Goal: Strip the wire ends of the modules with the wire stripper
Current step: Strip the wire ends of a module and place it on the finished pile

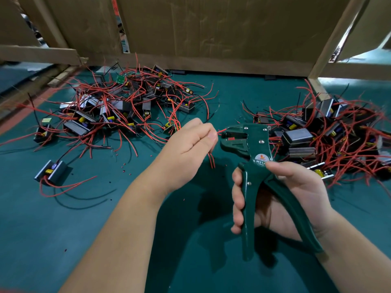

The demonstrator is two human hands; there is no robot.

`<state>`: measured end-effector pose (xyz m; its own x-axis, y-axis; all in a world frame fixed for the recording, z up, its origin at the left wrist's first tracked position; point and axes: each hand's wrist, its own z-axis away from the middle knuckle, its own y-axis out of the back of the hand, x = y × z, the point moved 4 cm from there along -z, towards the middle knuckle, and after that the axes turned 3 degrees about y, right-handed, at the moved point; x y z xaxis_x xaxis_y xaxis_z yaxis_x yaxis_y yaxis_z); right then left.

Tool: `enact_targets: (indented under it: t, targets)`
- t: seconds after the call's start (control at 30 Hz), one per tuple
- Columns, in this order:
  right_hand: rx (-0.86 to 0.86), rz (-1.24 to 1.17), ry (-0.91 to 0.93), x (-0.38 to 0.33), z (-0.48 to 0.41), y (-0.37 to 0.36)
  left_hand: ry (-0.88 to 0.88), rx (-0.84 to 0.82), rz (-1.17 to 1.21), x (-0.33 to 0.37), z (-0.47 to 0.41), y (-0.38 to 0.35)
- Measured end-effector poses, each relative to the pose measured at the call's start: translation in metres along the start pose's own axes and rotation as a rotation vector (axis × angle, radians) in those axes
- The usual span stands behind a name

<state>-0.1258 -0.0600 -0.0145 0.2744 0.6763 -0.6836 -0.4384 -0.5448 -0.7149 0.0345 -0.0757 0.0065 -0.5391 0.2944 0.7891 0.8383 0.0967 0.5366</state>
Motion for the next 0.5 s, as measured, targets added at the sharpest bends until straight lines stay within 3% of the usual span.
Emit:
enact_targets:
  t: [0.17,0.5]
  targets:
    - [-0.070,-0.065,-0.020,-0.0035,0.0034,-0.0020,-0.013,-0.058,-0.136,-0.0042,-0.0013,-0.0065]
    - [0.072,0.112,0.002,0.0025,0.0019,0.0063,-0.103,0.024,-0.175,-0.0052,-0.0019,-0.0049]
